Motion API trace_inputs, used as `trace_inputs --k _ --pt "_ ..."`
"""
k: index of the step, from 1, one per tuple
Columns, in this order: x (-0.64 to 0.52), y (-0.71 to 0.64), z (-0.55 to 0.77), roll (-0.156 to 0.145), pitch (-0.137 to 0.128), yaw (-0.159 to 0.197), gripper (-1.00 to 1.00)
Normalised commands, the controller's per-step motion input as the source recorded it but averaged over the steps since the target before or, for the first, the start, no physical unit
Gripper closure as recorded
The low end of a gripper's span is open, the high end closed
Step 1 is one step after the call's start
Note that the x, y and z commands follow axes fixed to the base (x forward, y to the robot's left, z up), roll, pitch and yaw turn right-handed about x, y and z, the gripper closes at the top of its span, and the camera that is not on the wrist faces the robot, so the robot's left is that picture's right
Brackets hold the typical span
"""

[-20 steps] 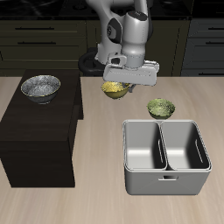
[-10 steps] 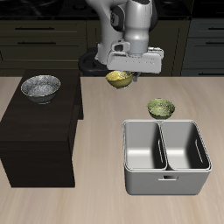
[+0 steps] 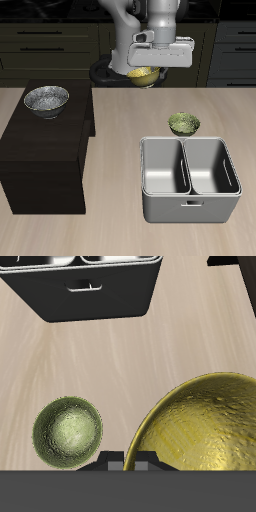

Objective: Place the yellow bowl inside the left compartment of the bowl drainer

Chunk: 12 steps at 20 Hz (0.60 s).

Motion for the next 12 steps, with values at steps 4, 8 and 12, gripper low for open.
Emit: trace_inputs --k 4,8,12 --pt "0.10 0.23 0.27 0.019 -0.007 0.020 1.00" --pt "0.14 0.12 0.05 0.009 0.038 -0.005 1.00" --pt "0.23 0.19 0.23 -0.015 0.016 0.042 1.00"
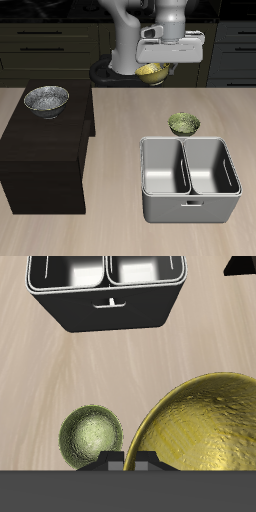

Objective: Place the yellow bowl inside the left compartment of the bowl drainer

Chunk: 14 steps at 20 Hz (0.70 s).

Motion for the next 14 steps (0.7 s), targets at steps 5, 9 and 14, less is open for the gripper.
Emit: trace_inputs --k 5,9,14 --pt "0.12 0.15 0.41 0.004 -0.004 0.011 1.00" --pt "0.09 0.18 0.36 0.033 -0.004 0.033 1.00" --pt "0.19 0.11 0.31 -0.003 0.007 0.044 1.00"
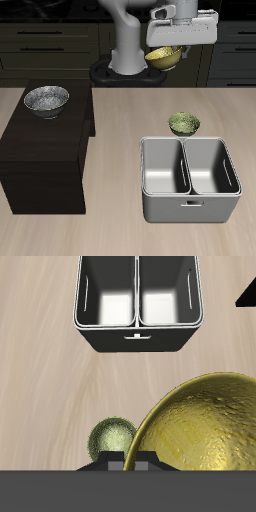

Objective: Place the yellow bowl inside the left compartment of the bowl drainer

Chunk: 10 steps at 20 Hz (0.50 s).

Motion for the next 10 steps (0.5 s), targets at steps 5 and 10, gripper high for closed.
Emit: trace_inputs --k 5,10 --pt "0.29 0.09 0.14 0.006 0.053 0.008 1.00" --pt "0.36 0.14 0.10 -0.012 0.031 0.029 1.00"
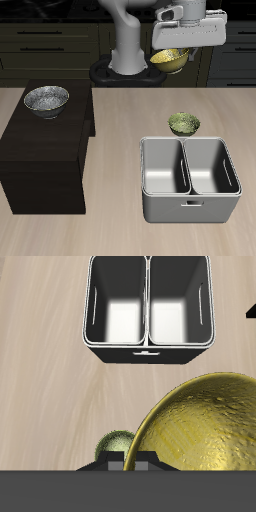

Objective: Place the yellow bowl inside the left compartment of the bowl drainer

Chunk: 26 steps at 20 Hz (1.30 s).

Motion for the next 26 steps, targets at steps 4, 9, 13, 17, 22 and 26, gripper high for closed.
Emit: trace_inputs --k 4,9,13,17,22,26 --pt "0.41 0.16 0.09 -0.027 0.015 0.019 1.00" --pt "0.28 0.14 0.01 -0.005 0.014 0.035 1.00" --pt "0.35 0.27 0.06 0.012 0.020 0.029 1.00" --pt "0.34 0.26 0.12 0.023 0.041 -0.028 1.00" --pt "0.27 0.27 0.06 0.026 0.021 -0.019 1.00" --pt "0.23 0.14 0.03 -0.010 0.017 0.006 1.00"
